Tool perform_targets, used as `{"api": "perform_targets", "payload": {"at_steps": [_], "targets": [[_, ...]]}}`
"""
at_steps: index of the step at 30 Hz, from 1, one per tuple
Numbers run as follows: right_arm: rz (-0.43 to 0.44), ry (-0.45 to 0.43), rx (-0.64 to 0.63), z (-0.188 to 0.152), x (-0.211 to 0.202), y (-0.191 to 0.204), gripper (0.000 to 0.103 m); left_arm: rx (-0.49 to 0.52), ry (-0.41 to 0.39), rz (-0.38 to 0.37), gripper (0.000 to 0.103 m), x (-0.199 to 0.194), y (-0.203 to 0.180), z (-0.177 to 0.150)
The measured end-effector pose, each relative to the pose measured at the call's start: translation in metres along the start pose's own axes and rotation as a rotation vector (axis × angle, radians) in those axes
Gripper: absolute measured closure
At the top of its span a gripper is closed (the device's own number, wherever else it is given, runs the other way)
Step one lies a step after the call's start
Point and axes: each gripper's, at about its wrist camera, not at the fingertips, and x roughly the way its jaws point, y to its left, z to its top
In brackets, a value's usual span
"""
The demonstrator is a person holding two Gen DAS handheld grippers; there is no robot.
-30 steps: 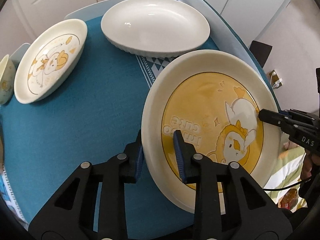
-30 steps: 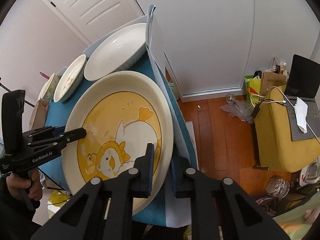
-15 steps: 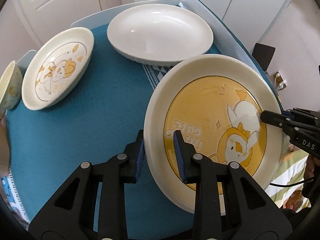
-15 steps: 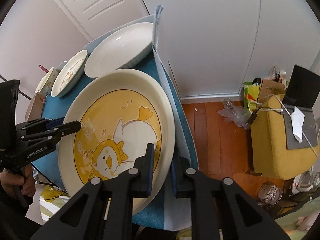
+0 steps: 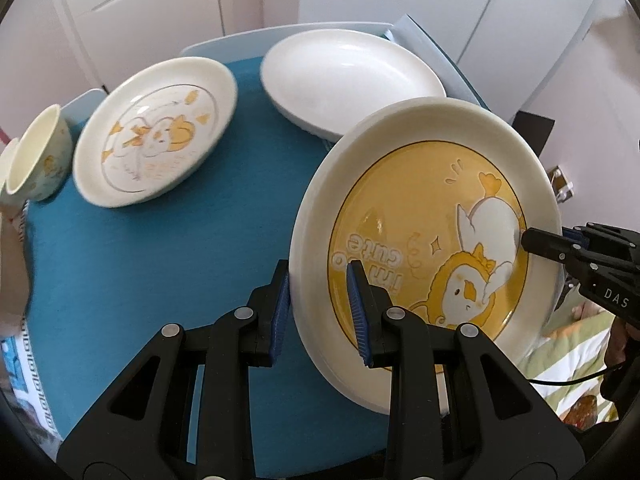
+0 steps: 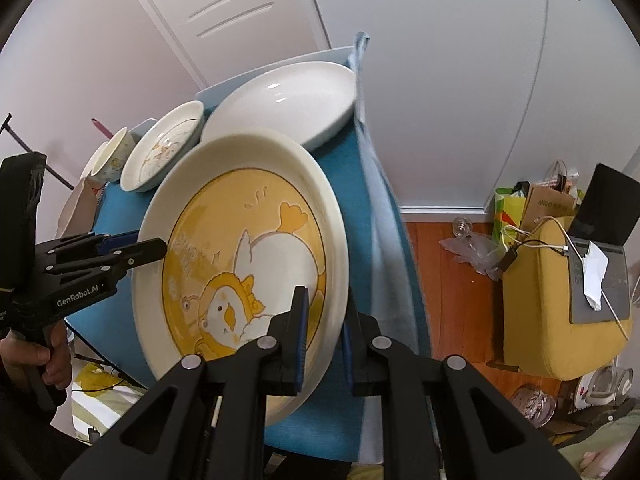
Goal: Organize plates and bowls
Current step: 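Lift the yellow plate and carry it toward the beige square bowl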
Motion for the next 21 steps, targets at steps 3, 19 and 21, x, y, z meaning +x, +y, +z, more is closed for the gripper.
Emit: {"api": "perform_targets", "payload": {"at_steps": [3,19,21], "targets": [[0.009,0.004,-0.014,0.003,0.005,0.01,0.089,-0.015,-0.011,0.005,0.078,-0.006,0.011,-0.008],[0.134,0.061,-0.166,0.024,0.04,0.107,0.089,-0.17,-0.011,0.127,0.078,-0.056,0.113,-0.055],[0.154,0.067,-0.195,0.032,0.046,0.128,0.089,-0.191,-0.017,0.146,0.078,-0.063,0.133,-0.06]]}}
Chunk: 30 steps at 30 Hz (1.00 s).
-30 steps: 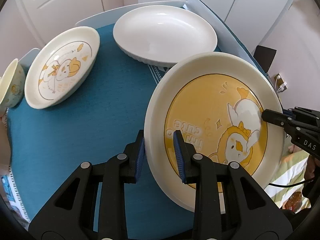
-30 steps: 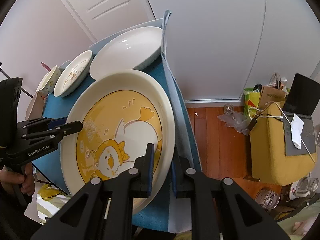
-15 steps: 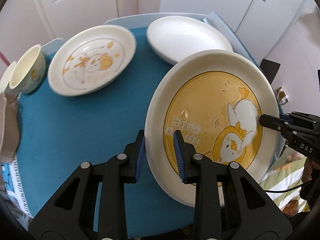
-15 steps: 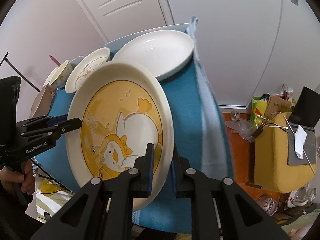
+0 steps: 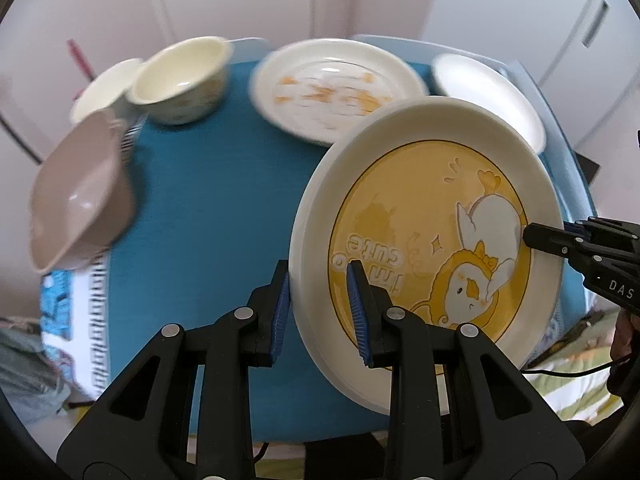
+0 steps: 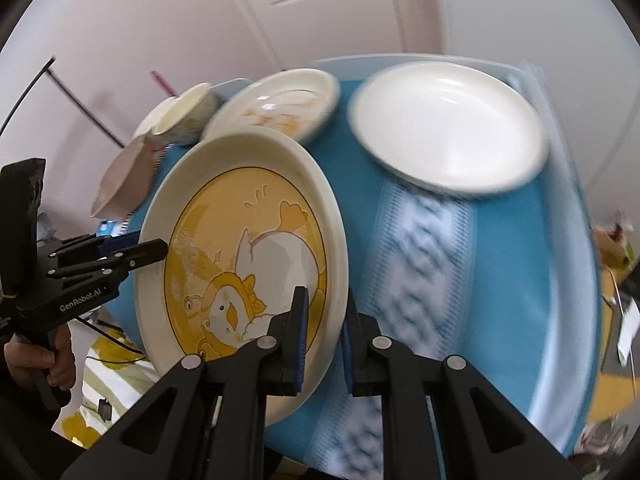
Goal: Organize plates and bowls
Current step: 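Lift the yellow plate and carry it toward the beige square bowl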
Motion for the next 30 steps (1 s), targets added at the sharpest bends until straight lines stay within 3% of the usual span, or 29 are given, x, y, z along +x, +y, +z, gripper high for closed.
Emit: {"api": "perform_targets", "payload": {"at_steps": [9,17,30], "targets": [[0.062,0.058,-0.093,0.025,0.044,0.071,0.089,-0.079,0.015,0.066,0.078,-0.012,0.089,-0.004],[0.075,0.113,-0.106,0.038,0.077,0.112,0.089,-0.099,0.059,0.059,0.078,0.0,0.143,-0.007],[-0.029,0.164,-0.01,0.029,0.093,0.099,0.089,-0.002,0.085,-0.029,0.078,0.016,0.134,-0.014]]}}
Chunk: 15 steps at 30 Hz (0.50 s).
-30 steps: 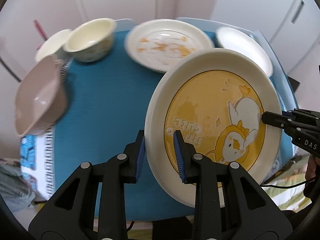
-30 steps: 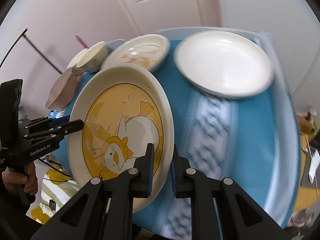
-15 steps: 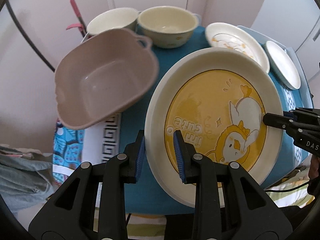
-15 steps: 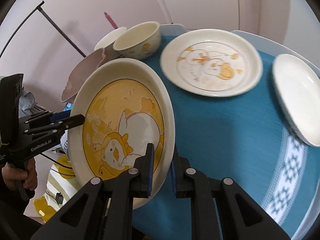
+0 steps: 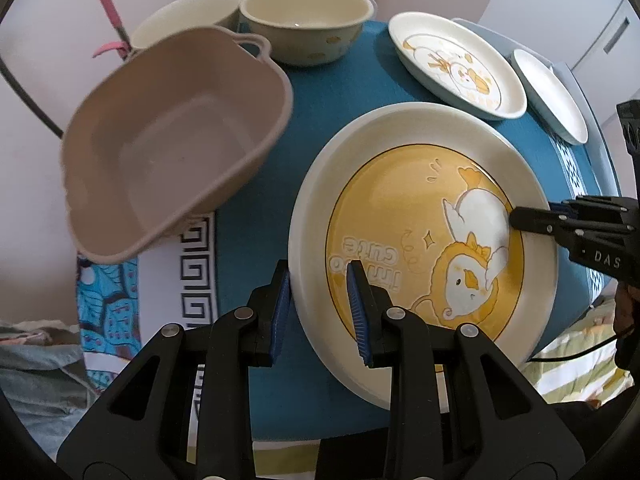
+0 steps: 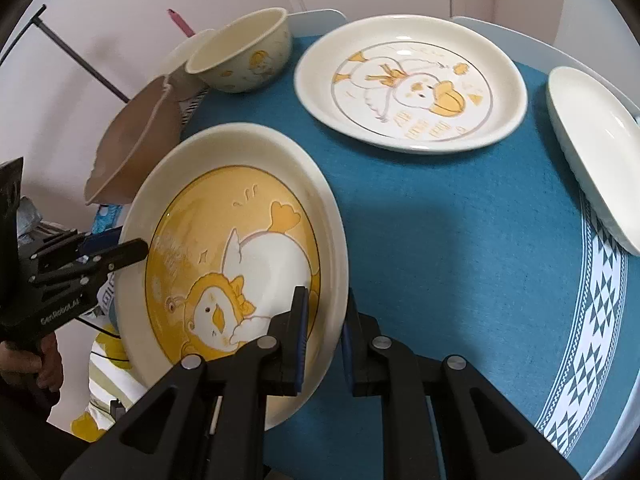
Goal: Organize plates and bowls
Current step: 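Lift the yellow plate and carry it toward the beige square bowl, then lower the yellow plate onto the table and open both grippers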
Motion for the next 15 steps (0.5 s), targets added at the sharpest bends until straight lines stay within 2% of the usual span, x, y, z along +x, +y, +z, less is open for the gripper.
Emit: {"api": "perform_targets", "payload": {"at_steps": [15], "targets": [[-0.005,-0.015,0.023,0.0017,0.0046,0.0015,0.089,-0.003,-0.006,0.016,0.078,0.0033,-0.0037,0.0087]]}}
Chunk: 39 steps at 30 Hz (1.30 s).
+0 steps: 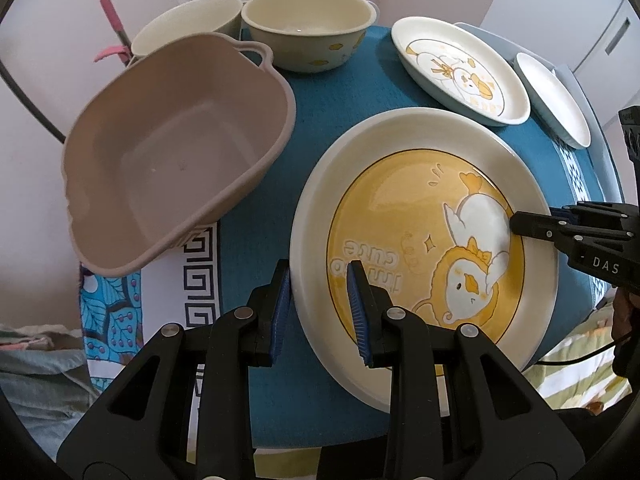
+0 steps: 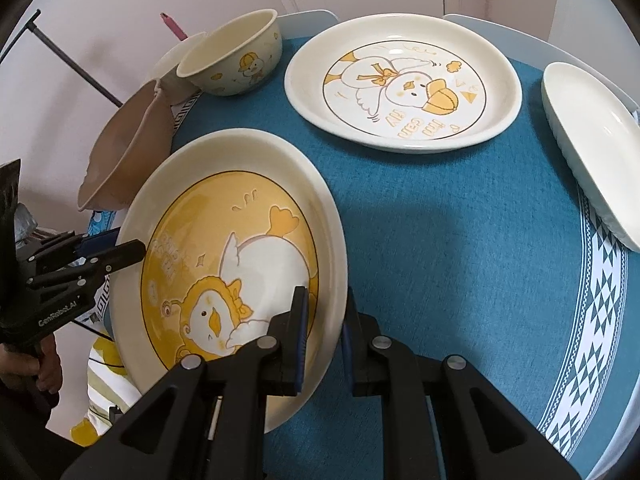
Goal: Organize plates and bowls
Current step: 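Lower the yellow plate onto the table and open both grippers, then grasp the rim of the plain white plate with both grippers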
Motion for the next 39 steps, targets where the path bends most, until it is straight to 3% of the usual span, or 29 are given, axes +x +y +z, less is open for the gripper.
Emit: {"api": "perform_targets", "payload": {"at_steps": [6,8,9,10,11,13,15,18,19,24,30,39], "targets": [[-0.018,-0.02,0.004,-0.003,-0.004,0.0,0.087,0.019,0.002,0.064,0.077,0.0,-0.005,-0.001],[-0.023,-0.035,0.001,-0.006,-0.007,0.001,0.071,0.007,0.003,0.059,0.076,0.0,-0.005,-0.002],[-0.019,-0.045,0.002,-0.007,-0.009,0.0,0.051,0.0,0.006,0.054,0.074,0.001,-0.005,-0.003],[-0.015,-0.051,0.005,-0.007,-0.011,-0.001,0.039,-0.007,0.01,0.054,0.066,0.002,-0.005,-0.004],[-0.014,-0.061,0.01,-0.008,-0.013,-0.002,0.038,-0.013,0.008,0.058,0.041,0.002,-0.006,-0.004],[-0.019,-0.074,0.01,-0.008,-0.017,-0.003,0.038,-0.026,-0.02,0.078,0.006,-0.003,-0.007,-0.007],[-0.023,-0.089,0.006,-0.011,-0.023,-0.004,0.036,-0.027,-0.062,0.088,0.005,-0.012,-0.009,-0.008],[-0.022,-0.129,0.001,-0.014,-0.036,-0.005,0.009,-0.023,-0.077,0.101,0.005,-0.024,-0.016,-0.005],[-0.021,-0.143,0.0,-0.014,-0.041,-0.005,0.007,-0.023,-0.092,0.102,0.004,-0.032,-0.019,-0.003],[-0.019,-0.253,-0.01,-0.013,-0.09,-0.015,0.006,-0.003,-0.192,0.104,0.004,-0.081,-0.048,0.018],[-0.039,-0.398,-0.03,-0.015,-0.166,-0.043,0.006,0.043,-0.357,0.077,0.0,-0.135,-0.11,0.054],[-0.128,-0.466,0.071,-0.034,-0.237,-0.112,0.006,0.133,-0.425,-0.007,0.0,-0.148,-0.207,0.103]]}}
